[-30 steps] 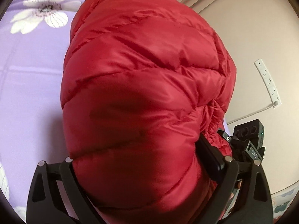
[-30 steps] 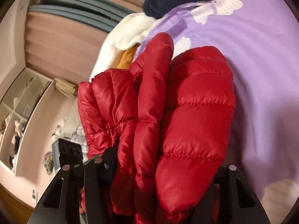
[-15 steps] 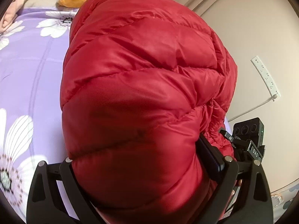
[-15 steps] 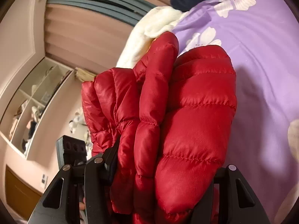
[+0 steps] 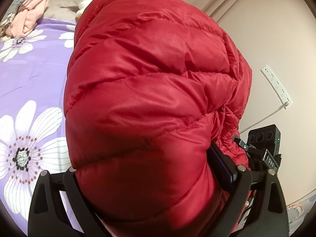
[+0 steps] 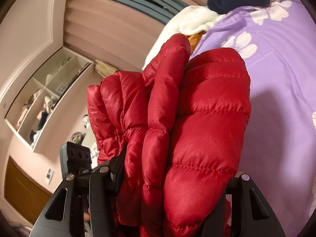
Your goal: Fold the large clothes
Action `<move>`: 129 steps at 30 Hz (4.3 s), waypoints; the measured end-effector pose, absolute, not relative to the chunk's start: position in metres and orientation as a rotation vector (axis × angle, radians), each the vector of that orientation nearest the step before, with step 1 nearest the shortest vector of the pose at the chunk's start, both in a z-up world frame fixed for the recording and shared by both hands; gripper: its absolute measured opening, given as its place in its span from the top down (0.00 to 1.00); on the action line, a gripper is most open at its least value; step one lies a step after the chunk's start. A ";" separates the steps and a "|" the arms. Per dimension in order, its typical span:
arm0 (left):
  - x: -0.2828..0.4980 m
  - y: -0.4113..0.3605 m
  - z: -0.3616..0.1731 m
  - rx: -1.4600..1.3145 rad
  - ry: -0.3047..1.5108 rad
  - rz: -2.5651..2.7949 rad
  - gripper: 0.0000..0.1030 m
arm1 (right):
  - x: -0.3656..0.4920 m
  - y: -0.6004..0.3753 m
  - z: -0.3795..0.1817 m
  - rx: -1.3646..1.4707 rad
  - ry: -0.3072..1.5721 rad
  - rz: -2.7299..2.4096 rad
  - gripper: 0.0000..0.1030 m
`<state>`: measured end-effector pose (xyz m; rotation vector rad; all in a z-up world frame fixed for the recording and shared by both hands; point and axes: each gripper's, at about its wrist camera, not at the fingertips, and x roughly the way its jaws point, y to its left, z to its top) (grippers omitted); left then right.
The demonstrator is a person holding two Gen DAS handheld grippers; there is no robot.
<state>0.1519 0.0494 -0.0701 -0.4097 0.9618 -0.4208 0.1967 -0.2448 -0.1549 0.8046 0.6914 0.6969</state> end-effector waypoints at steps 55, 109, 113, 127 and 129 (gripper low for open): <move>0.342 0.146 -0.166 -0.556 0.908 -0.297 0.05 | 0.301 -0.146 -0.149 0.637 0.809 0.777 0.47; 0.245 0.140 -0.088 -0.171 0.870 -0.181 0.23 | 0.197 -0.090 -0.039 0.128 0.535 0.469 0.33; 0.247 0.133 -0.093 -0.141 0.882 -0.186 0.27 | 0.210 -0.068 -0.049 0.077 0.579 0.543 0.54; 0.255 0.122 -0.110 -0.085 0.906 -0.203 0.27 | 0.239 -0.057 -0.115 0.042 0.805 0.531 0.57; 0.256 0.122 -0.113 -0.084 0.908 -0.205 0.27 | 0.241 -0.060 -0.119 0.063 0.815 0.535 0.57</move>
